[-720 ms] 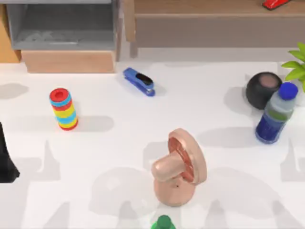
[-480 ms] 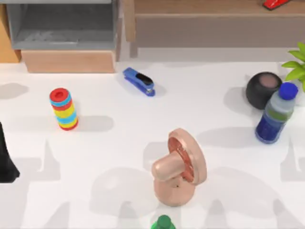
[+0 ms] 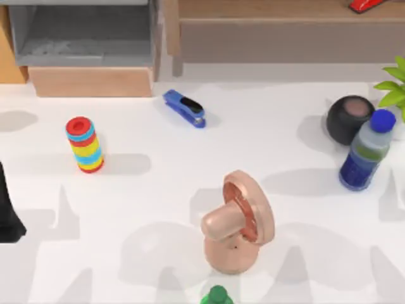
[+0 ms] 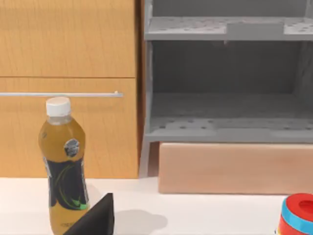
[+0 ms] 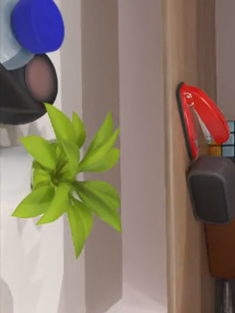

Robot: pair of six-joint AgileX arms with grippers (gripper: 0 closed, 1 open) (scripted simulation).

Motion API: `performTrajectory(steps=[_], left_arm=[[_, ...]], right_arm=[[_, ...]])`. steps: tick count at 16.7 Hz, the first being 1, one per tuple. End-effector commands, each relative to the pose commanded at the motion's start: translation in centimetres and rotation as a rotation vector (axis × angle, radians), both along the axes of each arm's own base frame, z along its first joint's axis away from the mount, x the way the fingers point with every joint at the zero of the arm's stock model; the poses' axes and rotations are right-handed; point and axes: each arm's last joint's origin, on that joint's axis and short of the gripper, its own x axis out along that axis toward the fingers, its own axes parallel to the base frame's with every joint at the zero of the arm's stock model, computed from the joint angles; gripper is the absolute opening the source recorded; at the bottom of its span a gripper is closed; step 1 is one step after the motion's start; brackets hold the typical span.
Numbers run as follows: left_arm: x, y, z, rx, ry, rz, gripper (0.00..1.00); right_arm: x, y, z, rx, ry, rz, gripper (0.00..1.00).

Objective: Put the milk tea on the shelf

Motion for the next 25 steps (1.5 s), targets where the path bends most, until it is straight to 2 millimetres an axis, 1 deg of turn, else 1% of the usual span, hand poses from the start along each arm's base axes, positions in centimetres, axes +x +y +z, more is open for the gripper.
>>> performTrajectory(steps=[7,12,16,20,23,25], left_arm=[[0.0,0.0,0.0,0.000,0.000,0.000,1.00],[0.0,0.0,0.0,0.000,0.000,0.000,1.00],[0.0,0.0,0.0,0.000,0.000,0.000,1.00],[0.0,0.0,0.0,0.000,0.000,0.000,1.00],[0.0,0.0,0.0,0.000,0.000,0.000,1.00],[0.0,0.0,0.0,0.000,0.000,0.000,1.00]], right_arm=[[3.8,-3.0,1.8,-0.014,-0.028,-0.003,1.00],[6.3,-5.9,2.1,-0.041,-0.060,-0.009,1.00],[8.1,-8.8,1.3,-0.055,-0.076,-0.017,1.00],[9.5,-11.8,0.2,-0.080,-0.102,-0.015,1.00],[10.2,-14.5,-1.4,-0.107,-0.124,-0.010,1.00],[10.5,-16.4,-3.0,-0.118,-0.129,-0.006,1.00]])
